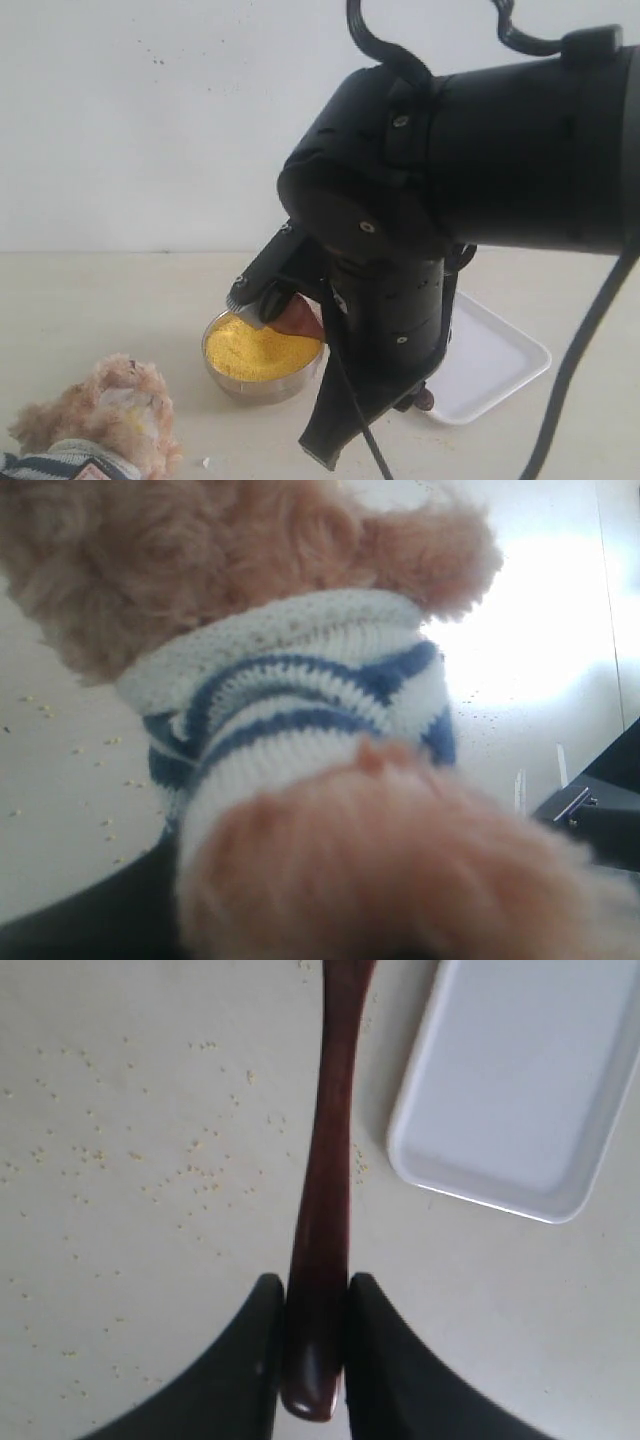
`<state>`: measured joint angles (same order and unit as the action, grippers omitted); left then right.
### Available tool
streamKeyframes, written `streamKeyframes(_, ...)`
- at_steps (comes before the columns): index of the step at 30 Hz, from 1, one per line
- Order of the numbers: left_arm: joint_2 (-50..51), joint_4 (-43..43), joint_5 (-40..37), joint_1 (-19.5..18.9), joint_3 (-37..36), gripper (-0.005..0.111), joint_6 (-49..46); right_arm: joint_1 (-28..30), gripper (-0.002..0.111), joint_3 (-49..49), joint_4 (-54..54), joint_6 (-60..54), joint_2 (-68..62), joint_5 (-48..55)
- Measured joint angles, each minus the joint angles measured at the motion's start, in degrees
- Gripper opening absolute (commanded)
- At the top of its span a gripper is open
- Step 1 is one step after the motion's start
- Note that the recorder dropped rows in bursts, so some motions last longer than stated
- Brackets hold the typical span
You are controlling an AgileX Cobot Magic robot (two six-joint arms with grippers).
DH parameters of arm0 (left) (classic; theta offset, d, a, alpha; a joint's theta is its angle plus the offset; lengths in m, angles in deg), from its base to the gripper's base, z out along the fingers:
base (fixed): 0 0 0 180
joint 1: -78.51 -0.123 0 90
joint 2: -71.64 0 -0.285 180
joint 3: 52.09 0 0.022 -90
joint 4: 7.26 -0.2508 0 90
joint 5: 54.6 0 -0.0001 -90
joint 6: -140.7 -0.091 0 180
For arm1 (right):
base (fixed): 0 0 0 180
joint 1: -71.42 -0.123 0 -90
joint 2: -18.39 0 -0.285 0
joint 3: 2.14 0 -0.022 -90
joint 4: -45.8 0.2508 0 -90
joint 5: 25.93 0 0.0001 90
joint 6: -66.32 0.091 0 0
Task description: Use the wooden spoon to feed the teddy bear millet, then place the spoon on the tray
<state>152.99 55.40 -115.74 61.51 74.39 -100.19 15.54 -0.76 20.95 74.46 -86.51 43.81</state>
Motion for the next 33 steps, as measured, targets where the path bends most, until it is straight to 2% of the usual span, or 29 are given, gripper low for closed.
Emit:
streamKeyframes(10,0.0,0.0,0.0,0.0,0.0,0.004,0.0,0.0,0.000,10.2,-5.8,-5.7,-10.3,0.4)
streamKeyframes(13,0.0,0.0,0.0,0.0,0.0,0.004,0.0,0.0,0.000,13.4,-12.7,-6.4,-15.4,0.0)
streamKeyframes(17,0.0,0.0,0.0,0.0,0.0,0.004,0.0,0.2,0.000,13.6,-15.6,-4.9,-16.9,0.0)
streamKeyframes(23,0.0,0.0,0.0,0.0,0.0,0.004,0.0,0.5,0.000,13.8,-12.4,-5.5,-17.1,0.0)
streamKeyframes(33,0.0,0.0,0.0,0.0,0.0,0.004,0.0,0.5,0.000,13.8,-25.6,-4.6,-21.5,0.1)
